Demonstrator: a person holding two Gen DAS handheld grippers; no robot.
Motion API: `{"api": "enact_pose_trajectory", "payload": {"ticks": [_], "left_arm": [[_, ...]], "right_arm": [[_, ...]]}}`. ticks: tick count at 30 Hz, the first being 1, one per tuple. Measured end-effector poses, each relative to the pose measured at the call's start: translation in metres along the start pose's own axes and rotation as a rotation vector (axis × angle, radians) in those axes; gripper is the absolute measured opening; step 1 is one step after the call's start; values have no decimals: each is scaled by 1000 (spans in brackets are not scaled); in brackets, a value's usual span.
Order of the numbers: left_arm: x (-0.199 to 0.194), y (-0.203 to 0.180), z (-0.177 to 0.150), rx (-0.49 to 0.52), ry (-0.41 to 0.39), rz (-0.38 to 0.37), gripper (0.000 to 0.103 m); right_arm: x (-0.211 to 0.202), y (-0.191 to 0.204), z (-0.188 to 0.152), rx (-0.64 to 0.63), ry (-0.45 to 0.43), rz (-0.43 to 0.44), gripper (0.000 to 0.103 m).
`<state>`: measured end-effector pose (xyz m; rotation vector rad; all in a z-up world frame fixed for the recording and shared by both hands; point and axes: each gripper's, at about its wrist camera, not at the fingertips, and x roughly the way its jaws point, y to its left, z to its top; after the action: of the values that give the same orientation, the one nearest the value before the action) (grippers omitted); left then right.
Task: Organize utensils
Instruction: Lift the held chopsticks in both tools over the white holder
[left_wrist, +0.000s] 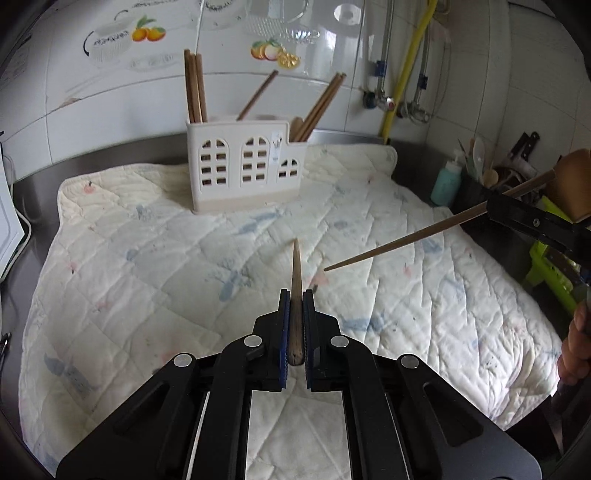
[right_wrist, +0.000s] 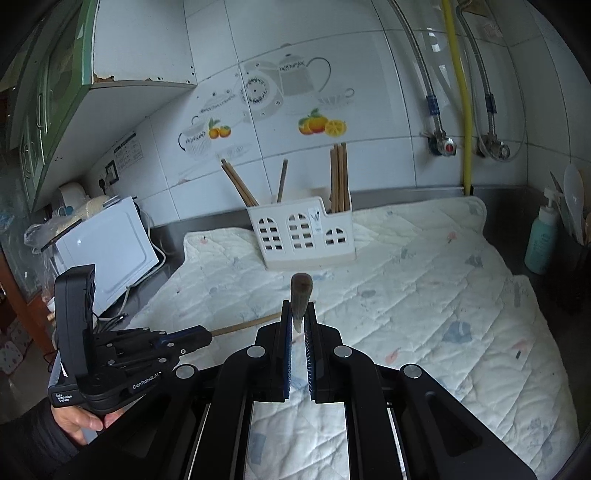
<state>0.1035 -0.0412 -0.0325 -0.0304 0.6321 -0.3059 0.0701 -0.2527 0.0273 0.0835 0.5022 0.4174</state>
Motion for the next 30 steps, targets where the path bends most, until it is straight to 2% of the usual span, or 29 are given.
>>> {"api": "enact_pose_trajectory", "payload": {"ticks": [8,17,23,30], "left_arm": [[-6,17,21,7,-14,2,5],[-19,29,75,43,-94,2,5],[-17,31,111,92,-121,9,5],[-32,27,163,133,-227,25,5]], "right_arm": [[14,6,36,-82,29,24,6],[34,12,111,-159,2,33,6],[61,12,162,-205,2,-23,6],[86,7,202,-235,5,-75,6]]}}
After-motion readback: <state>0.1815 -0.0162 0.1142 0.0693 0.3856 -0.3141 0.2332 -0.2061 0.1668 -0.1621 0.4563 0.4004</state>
